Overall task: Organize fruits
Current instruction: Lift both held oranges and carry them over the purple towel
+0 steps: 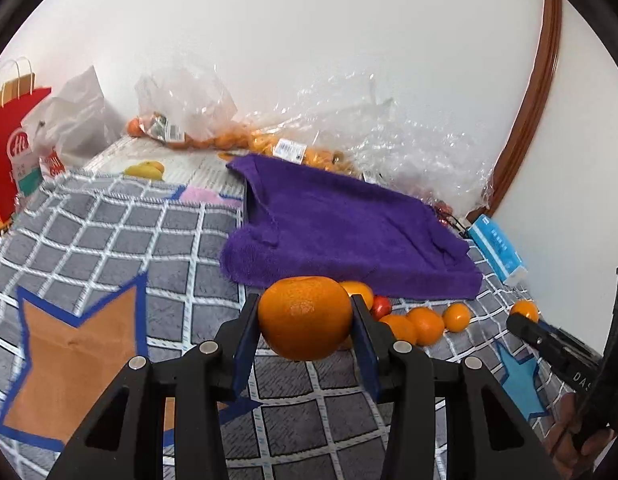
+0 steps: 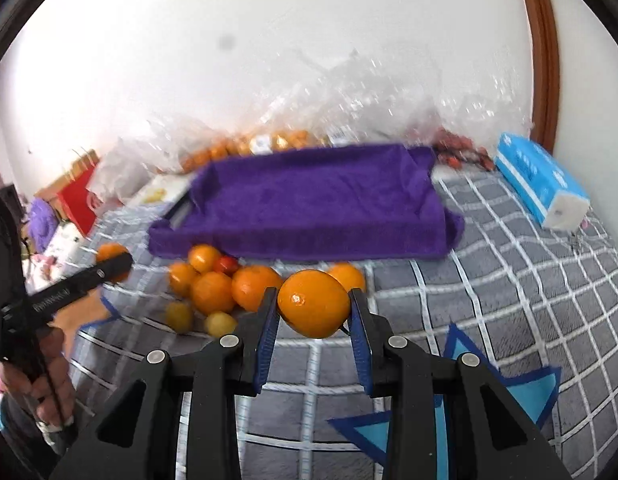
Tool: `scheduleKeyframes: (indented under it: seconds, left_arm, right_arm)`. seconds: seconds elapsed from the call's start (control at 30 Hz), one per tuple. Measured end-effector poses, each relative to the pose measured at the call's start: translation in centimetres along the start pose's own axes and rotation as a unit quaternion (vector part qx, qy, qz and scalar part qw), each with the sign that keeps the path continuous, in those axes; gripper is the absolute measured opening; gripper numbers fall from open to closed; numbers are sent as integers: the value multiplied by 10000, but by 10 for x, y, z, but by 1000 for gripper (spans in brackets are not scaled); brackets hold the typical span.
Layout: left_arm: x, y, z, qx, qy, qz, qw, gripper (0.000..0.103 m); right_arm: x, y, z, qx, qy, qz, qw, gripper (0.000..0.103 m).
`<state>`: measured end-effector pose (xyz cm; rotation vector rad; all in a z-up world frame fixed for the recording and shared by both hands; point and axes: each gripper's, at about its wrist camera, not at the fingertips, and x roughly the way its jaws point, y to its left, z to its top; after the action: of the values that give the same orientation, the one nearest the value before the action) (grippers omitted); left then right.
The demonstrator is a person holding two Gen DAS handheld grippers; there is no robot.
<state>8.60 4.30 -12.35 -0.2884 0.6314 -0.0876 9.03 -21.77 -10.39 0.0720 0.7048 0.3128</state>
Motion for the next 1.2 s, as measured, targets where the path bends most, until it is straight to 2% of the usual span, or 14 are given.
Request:
scheduleKeyframes:
  seconds: [0.07, 0.37, 0.53, 0.73, 0.87, 0.97, 1.1, 1.2]
  left_arm:
    - [-5, -5, 11, 72, -6, 108, 9999, 41]
    - [-6, -13, 70, -123, -148, -43, 9998, 41]
    - [9, -23, 99, -80, -316, 41, 9995, 41]
    - [41, -23, 124, -270, -345, -122, 9990, 41]
    - [68, -17, 122, -407, -340, -203, 9984, 41]
    - [89, -12, 114, -410, -208, -133, 9989, 41]
    - [101, -5, 104, -471, -96, -169, 9987, 41]
    - [104, -3, 99, -381, -260, -50, 9989, 41]
  right_arm:
    - [-6, 4, 11, -30, -106, 71, 9999, 34]
    - [-1, 14, 65, -146, -553, 58, 9983, 34]
    - [20, 12, 95, -140, -671, 70, 9976, 34]
    - [41, 17, 121, -227, -835, -19, 9962, 34]
    - [63, 12, 118, -131, -788, -43, 9968, 34]
    - [82, 3, 110, -51, -618, -48, 9981, 34]
    - [94, -10, 105, -1, -501, -139, 9986, 34]
    - [94, -18, 106, 103, -533, -222, 9983, 34]
